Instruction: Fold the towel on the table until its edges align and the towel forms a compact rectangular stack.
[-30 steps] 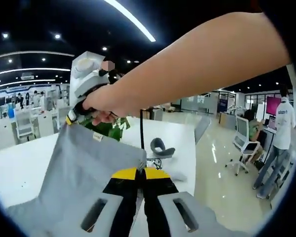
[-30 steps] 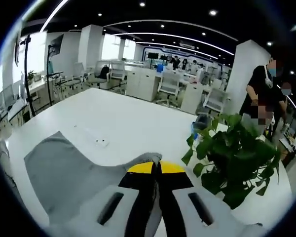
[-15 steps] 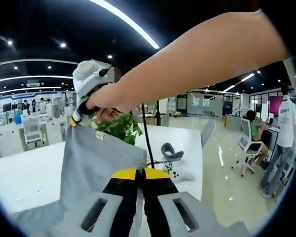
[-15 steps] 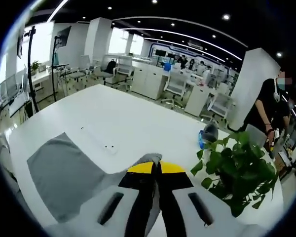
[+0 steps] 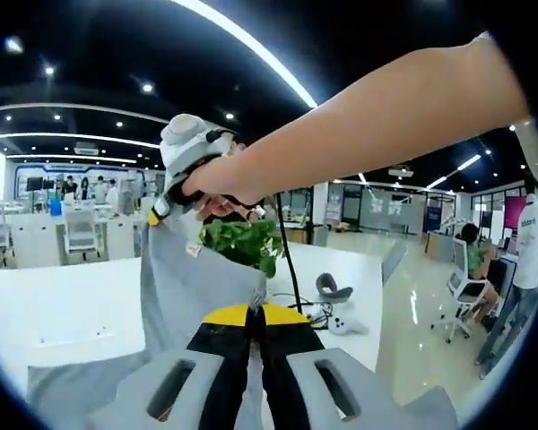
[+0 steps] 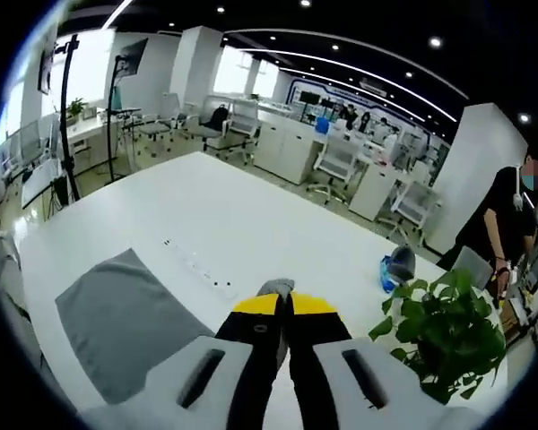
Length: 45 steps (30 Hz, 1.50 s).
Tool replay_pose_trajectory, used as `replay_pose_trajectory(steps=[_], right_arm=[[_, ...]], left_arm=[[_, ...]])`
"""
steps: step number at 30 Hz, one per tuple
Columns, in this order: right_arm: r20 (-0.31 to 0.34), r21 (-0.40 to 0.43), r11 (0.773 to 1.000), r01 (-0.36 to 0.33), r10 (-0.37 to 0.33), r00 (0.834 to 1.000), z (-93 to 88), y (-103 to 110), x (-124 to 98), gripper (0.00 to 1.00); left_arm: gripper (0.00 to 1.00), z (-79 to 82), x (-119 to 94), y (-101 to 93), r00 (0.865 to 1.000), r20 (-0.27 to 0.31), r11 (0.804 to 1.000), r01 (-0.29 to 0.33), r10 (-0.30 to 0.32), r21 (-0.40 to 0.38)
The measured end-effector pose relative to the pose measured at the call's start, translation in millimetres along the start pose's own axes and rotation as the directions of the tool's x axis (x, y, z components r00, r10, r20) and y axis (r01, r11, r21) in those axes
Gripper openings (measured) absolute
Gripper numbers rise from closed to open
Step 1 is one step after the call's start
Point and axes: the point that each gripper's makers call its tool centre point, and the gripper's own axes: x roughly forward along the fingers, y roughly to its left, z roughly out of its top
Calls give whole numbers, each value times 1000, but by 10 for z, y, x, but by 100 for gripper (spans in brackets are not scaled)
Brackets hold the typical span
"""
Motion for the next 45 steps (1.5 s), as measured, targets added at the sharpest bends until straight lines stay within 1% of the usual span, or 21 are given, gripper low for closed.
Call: replay_pose_trajectory(steps=[4,7,10,12,14,16,21,23,28,32,36,37,39,41,45], right_arm=[[-1,-14,1000,-13,13,1000,120,208,92,0],[5,-30,999,-32,32,999,231,405,165,0],[2,-50,998,-40,41,999,282,536,226,0],[-3,-45,998,-44,44,999,296,601,273,0],[-1,-34,998,-49,49,999,303,684,314,0],[10,-13,998,-57,57,998,304,782,355,0],[25,-14,998,-57,57,998,287,966,443,0],[30,-4,998,-67,67,997,296,1042,490,0],[27,-12,995,-94,95,995,322,1242,589,0],[34,-23,994,-110,111,993,366,1385,650,0],[33,-36,992,-121,123,992,396,1521,709,0],[32,-40,991,-124,126,992,400,1564,723,0],[28,-46,991,-128,129,991,399,1630,751,0],[27,-55,990,-133,135,991,401,1696,779,0],[22,-64,987,-144,146,989,396,1803,839,0]], left_arm=[[3,-8,-201,169,999,12,1000,-30,30,7],[3,-24,-359,299,998,20,998,-54,54,-17],[3,-30,-494,385,997,28,997,-69,70,-26],[3,-43,-613,466,996,25,996,-88,89,-22],[3,-61,-683,526,995,23,995,-97,97,-26],[3,-103,-755,599,994,16,994,-110,110,-23],[3,-246,-908,749,991,-11,991,-136,136,-7],[3,-284,-953,800,989,-16,989,-147,146,-17],[3,-315,-1065,866,986,-16,986,-165,165,-36],[3,-390,-1159,967,981,-19,979,-196,195,-53],[3,-503,-1273,1105,971,-35,970,-239,238,-53],[3,-515,-1287,1118,970,-37,968,-243,241,-54],[3,-587,-1362,1192,965,-50,963,-261,258,-72],[3,-637,-1407,1242,961,-59,959,-274,270,-73],[3,-764,-1494,1346,955,-78,952,-292,285,-91]])
